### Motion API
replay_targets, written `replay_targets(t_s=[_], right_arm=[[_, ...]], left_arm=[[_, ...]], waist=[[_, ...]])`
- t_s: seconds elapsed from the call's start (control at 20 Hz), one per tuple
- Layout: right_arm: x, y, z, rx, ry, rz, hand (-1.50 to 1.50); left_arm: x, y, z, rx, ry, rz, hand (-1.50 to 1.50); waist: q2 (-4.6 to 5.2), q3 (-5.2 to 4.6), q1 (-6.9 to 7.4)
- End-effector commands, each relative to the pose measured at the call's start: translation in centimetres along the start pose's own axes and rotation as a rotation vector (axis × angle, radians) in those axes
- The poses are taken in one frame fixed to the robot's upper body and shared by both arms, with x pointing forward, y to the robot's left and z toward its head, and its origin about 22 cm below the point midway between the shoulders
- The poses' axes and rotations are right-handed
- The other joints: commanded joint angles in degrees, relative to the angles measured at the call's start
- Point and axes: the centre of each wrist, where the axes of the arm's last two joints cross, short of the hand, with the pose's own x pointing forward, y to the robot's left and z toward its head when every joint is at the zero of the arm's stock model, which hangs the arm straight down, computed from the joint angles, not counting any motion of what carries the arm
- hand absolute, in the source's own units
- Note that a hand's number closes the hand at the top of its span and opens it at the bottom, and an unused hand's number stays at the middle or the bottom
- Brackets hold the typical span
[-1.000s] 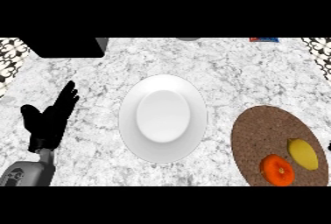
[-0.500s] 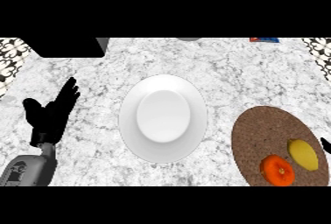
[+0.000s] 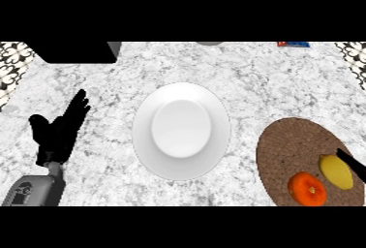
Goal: Pick the squash from the placemat and place it in the plate
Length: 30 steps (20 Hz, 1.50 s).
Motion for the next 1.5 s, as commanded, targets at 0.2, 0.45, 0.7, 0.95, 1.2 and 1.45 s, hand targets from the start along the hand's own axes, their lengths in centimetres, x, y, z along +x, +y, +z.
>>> replay_targets(t_s=[0.2, 0.45, 0.7, 0.95, 1.2, 1.45], right_arm=[[0.1, 0.8, -0.4, 0.112, 0.077, 0.100, -1.50], [2.5, 2.4, -4.7, 0.152, 0.085, 0.093, -1.50], [1.8, 4.0, -4.4, 0.150, 0.128, 0.146, -1.50], [1.7, 4.8, -6.0, 0.158, 0.118, 0.153, -1.50], [2.5, 5.5, -7.2, 0.211, 0.140, 0.199, -1.50], [2.1, 5.7, -7.7, 0.298, 0.043, 0.208, 1.50]], left_arm=[[1.1, 0.4, -0.3, 0.010, 0.007, -0.013, 0.00], [0.3, 0.2, -0.4, 0.019, 0.016, -0.005, 0.00], [1.6, 2.0, -0.3, -0.005, 0.016, 0.007, 0.00], [-1.3, 1.5, 0.7, 0.004, 0.018, -0.009, 0.00], [0.9, -0.2, 1.2, -0.024, -0.006, 0.015, 0.00], [0.0, -1.7, -0.3, -0.007, 0.000, -0.006, 0.00]], waist=[[-0.04, 0.01, -0.12], [0.01, 0.01, 0.06], [-0.01, 0.02, 0.00], [0.01, 0.02, 0.15], [-0.03, 0.03, 0.37], [0.07, 0.03, 0.12]])
